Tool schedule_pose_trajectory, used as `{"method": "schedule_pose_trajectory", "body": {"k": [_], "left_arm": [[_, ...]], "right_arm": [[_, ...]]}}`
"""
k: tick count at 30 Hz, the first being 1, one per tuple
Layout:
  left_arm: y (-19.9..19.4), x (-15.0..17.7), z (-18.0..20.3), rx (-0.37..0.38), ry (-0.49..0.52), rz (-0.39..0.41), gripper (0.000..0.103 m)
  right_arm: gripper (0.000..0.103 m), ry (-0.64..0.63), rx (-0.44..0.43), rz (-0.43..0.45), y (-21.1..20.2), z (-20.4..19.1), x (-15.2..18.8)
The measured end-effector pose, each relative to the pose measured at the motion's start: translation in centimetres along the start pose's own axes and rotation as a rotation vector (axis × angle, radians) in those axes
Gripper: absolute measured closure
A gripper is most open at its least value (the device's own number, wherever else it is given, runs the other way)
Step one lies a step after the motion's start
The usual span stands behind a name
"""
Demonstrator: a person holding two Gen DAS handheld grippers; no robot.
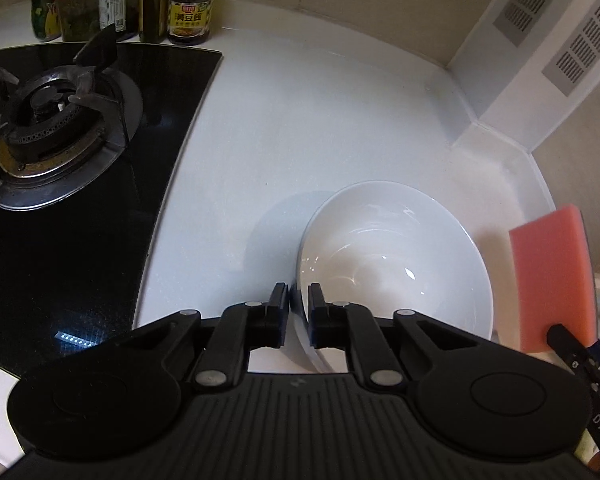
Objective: Clean bowl
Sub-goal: 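Lift the sponge with the right gripper while the left gripper approaches the bowl rim, then grip the bowl rim with the left gripper while the right gripper scrubs inside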
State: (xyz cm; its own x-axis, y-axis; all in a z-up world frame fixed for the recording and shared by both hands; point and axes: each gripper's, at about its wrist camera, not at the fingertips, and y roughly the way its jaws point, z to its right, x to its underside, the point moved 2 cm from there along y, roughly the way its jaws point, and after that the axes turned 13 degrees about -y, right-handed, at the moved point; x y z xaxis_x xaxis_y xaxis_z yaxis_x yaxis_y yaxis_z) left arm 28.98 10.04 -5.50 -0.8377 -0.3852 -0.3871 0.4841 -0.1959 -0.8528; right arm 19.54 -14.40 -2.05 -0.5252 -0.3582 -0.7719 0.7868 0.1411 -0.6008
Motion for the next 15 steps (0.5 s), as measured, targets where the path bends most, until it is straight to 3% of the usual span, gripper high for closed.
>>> {"method": "schedule_pose_trajectory", "body": {"k": [1, 4, 8, 11, 14, 15], "left_arm": [[0.0, 0.0, 0.4, -0.02, 0.02, -0.004, 0.096], [0.2, 0.0, 1.4, -0.074, 0.054, -0.015, 0.098], [0.3, -0.3, 1.9, -0.106, 0.06, -0.031, 0.099], [0.4, -0.5, 1.7, -0.097, 0.065, -0.043, 0.099], [0.5, -0.5, 1.9, -0.1, 0.095, -0.046, 0.099], [0.5, -0.4, 2.0, -0.103, 0.102, -0.045, 0.099]], "right_arm": [[0.077, -0.059, -0.025, 0.013, -0.1, -0.1, -0.7], [0.077, -0.478, -0.085, 0.055, -0.6, -1.9, -3.2], [0.078, -1.255, -0.106, 0.085, -0.8, -5.5, -3.4], [0.078, -1.889, -0.065, 0.181, 0.4, -6.7, -0.6], [0.078, -2.184, -0.106, 0.256, 2.0, -6.3, 0.7], [0.078, -2.22, -0.117, 0.274, 2.3, -6.4, 0.8]]}}
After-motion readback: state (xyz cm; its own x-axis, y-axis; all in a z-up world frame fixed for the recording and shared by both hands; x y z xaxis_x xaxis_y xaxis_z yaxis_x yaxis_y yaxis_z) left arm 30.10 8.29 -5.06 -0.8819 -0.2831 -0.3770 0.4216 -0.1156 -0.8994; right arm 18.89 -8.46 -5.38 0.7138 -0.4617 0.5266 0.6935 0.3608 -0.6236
